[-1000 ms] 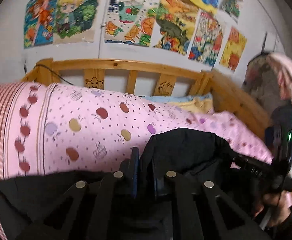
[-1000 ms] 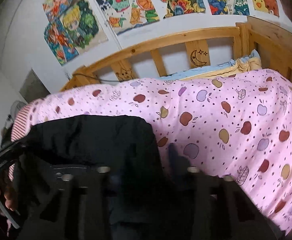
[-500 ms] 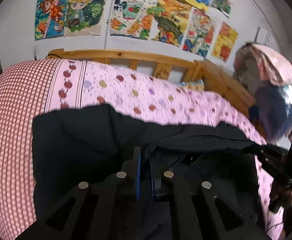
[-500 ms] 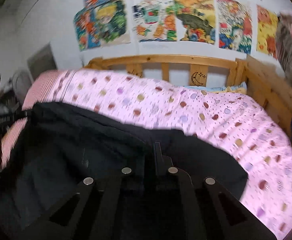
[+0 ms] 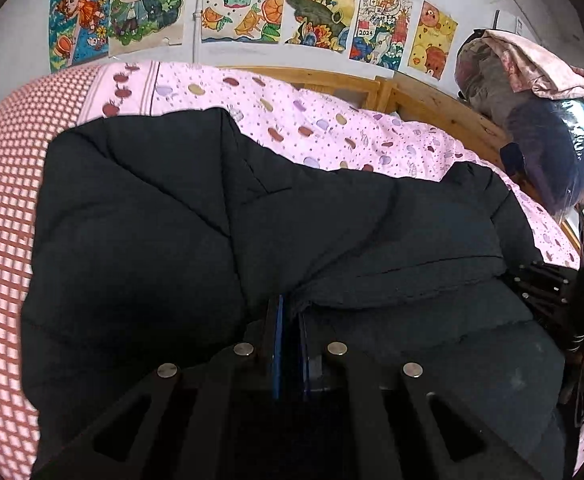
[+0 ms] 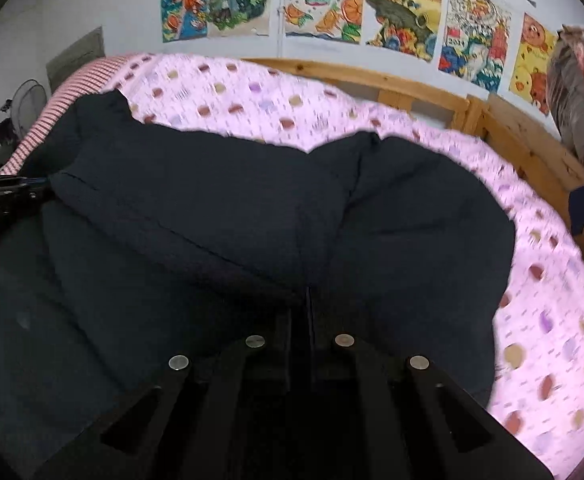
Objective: Fold large clothes
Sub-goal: 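Lift the hem with both tools and fold it toward the collar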
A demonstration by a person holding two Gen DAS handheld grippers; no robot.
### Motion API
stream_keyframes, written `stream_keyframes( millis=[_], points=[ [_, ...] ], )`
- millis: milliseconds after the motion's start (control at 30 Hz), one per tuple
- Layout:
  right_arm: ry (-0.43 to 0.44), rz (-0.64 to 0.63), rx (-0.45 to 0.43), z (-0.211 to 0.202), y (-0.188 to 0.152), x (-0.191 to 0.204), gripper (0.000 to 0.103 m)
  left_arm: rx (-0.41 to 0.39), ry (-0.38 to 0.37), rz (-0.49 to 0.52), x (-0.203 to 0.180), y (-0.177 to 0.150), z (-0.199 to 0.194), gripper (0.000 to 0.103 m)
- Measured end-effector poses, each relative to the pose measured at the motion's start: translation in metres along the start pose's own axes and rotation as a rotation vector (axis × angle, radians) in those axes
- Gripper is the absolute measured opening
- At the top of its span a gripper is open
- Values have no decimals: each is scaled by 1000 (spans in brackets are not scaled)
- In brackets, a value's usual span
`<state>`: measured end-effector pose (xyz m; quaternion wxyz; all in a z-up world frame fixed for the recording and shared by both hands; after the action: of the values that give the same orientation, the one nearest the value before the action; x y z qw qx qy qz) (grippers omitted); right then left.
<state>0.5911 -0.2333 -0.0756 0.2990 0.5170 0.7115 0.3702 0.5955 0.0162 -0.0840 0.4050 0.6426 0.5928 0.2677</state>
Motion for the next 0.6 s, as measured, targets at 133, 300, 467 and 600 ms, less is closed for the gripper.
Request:
stream_keyframes(
  millis=[133, 300, 467, 600],
  points=[
    [-11, 38, -8, 19, -15, -1, 3, -20, -3, -7, 4, -12, 15, 7],
    [-29, 39, -21, 32, -34, 5, 2, -59, -19, -8, 5, -13, 14, 7],
    [-43, 18, -51, 22, -28, 8, 2, -98, -29, -1, 4, -1, 2, 10],
    [-29, 59, -100, 0, -15, 0, 9, -100, 5, 45, 1, 8, -5, 21]
  ],
)
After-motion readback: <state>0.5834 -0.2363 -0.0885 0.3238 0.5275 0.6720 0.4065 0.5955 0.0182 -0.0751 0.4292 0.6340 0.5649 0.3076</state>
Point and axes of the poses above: each gripper's, at about its wrist camera, not at the fingertips, and z roughly the way its jaws point, x to its left, y to its top, the point moved 8 cm from there along z, roughly the way its jaws point, and after that the axes turned 15 degrees about -x, right-handed, at the moved point
